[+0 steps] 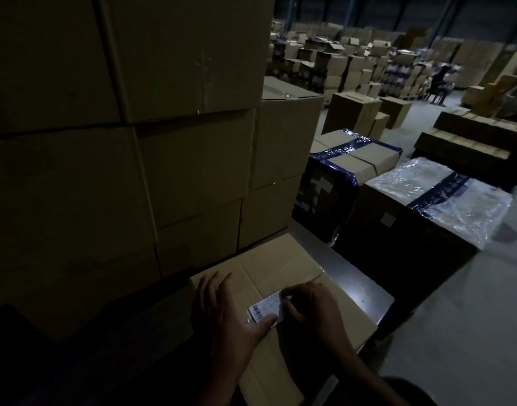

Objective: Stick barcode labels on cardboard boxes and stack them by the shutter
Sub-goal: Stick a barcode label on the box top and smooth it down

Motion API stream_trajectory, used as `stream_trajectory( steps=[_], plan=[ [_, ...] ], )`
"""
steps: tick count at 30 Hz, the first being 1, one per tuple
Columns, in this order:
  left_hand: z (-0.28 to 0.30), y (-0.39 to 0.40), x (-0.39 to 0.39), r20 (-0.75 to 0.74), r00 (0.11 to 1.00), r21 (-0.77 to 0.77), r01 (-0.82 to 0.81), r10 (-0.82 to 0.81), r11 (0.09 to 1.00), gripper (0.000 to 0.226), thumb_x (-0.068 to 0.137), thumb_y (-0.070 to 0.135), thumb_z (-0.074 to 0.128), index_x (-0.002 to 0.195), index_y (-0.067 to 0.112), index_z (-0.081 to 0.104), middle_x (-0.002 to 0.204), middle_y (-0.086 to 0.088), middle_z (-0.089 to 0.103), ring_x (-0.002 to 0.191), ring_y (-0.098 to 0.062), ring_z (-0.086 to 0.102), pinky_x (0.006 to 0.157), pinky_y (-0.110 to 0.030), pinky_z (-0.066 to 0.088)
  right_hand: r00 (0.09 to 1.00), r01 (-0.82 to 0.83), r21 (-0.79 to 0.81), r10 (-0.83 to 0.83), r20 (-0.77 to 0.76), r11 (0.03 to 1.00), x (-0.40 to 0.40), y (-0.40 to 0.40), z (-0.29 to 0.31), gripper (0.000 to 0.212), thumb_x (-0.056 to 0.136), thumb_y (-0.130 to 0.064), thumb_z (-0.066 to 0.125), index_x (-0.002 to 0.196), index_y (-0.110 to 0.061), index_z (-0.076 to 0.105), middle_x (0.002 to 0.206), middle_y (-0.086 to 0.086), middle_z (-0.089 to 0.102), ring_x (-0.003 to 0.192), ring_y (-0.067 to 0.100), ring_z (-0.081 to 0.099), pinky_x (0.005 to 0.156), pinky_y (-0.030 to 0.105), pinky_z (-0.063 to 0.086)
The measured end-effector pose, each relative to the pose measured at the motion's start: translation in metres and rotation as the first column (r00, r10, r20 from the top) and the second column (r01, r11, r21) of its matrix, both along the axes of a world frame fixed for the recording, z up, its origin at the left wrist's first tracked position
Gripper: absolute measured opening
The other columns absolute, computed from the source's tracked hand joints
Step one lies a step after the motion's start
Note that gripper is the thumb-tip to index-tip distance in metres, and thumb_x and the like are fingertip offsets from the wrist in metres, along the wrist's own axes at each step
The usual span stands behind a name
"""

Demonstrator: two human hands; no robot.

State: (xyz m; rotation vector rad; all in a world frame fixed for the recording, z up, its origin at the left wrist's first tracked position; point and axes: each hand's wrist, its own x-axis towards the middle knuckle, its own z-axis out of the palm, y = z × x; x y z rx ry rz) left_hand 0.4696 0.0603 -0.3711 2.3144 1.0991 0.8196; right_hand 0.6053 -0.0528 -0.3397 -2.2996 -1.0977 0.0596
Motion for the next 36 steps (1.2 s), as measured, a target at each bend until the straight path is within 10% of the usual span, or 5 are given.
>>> stream_trajectory(
  steps=[12, 17, 36],
  plan=[
    [0.003, -0.002, -0.002, -0.002, 1.0, -0.016, -0.015, 0.015, 1.0, 0.108, 0.053, 0.083, 0.057, 0.136, 0.014, 0.05, 0.143, -0.011, 0.047, 0.138, -0.034, 0.037, 0.105, -0.058, 0.039, 1.0, 0.016, 0.03, -0.015, -0.021, 0.999, 0.003, -0.01, -0.002, 0.012, 0.083, -0.038, 0.066, 0.09, -0.032, 0.073, 0.08, -0.026, 0.051, 0.082, 0.001, 0.05, 0.072, 0.01, 0.033],
    [0.005, -0.003, -0.003, -0.002, 1.0, -0.021, -0.008, 0.007, 1.0, 0.107, 0.054, 0.082, 0.058, 0.137, 0.017, 0.045, 0.145, -0.011, 0.046, 0.139, -0.033, 0.037, 0.106, -0.058, 0.039, 1.0, 0.024, -0.032, -0.024, 0.012, 0.999, -0.001, -0.01, -0.008, 0.018, 0.083, -0.036, 0.067, 0.1, -0.035, 0.071, 0.091, -0.014, 0.063, 0.085, 0.005, 0.056, 0.078, 0.03, 0.051],
    [0.007, -0.003, -0.003, 0.021, 1.0, -0.024, -0.011, 0.011, 1.0, 0.107, 0.054, 0.082, 0.054, 0.135, 0.012, 0.051, 0.143, -0.013, 0.049, 0.137, -0.034, 0.038, 0.105, -0.058, 0.039, 0.998, 0.065, 0.049, -0.065, -0.009, 0.997, -0.002, -0.018, -0.013, 0.008, 0.082, -0.031, 0.071, 0.089, -0.029, 0.074, 0.082, -0.014, 0.062, 0.079, 0.006, 0.055, 0.075, 0.033, 0.05]
  ],
)
